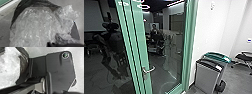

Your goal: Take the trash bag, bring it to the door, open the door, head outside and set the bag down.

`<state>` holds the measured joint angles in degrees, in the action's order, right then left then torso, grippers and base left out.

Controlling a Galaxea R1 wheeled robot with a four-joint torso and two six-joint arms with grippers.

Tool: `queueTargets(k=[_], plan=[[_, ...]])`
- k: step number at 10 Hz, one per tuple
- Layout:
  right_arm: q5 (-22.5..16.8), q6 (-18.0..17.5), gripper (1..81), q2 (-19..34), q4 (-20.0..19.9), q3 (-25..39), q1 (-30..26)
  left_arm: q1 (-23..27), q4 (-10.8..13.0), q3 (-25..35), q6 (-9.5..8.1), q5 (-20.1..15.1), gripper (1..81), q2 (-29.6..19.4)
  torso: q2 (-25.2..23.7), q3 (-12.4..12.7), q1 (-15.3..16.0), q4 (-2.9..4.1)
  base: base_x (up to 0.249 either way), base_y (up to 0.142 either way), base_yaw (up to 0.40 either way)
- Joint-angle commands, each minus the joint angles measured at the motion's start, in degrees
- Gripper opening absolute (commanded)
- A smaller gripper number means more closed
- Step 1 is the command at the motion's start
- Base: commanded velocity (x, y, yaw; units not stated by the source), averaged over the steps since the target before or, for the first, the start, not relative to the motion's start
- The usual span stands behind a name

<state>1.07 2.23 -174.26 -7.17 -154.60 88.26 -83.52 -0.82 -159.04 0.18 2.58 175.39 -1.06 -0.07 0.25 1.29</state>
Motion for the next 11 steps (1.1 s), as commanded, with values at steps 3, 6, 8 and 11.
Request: queueTargets(k=[3, 6, 8, 11], plan=[[-3.2, 0.3, 81.1, -0.1, 0.6, 0.2, -2.8, 3.3, 0.4, 0.0, 0.34, -2.7, 1.0, 0.1, 0.0, 0.0, 0.0, 0.00, 0.180, 0.000, 0.000], [-3.2, 0.3, 81.1, -0.1, 0.6, 0.2, -2.8, 3.3, 0.4, -0.1, 0.34, -2.7, 1.0, 0.1, 0.0, 0.0, 0.0, 0.00, 0.175, 0.000, 0.000], [-3.2, 0.3, 81.1, -0.1, 0.6, 0.2, -2.8, 3.3, 0.4, 0.0, 0.34, -2.7, 1.0, 0.1, 0.0, 0.0, 0.0, 0.00, 0.149, 0.000, 0.000], [-3.2, 0.3, 81.1, -0.1, 0.6, 0.2, -2.8, 3.3, 0.4, 0.0, 0.34, -2.7, 1.0, 0.1, 0.0, 0.0, 0.0, 0.00, 0.144, 0.000, 0.000]])
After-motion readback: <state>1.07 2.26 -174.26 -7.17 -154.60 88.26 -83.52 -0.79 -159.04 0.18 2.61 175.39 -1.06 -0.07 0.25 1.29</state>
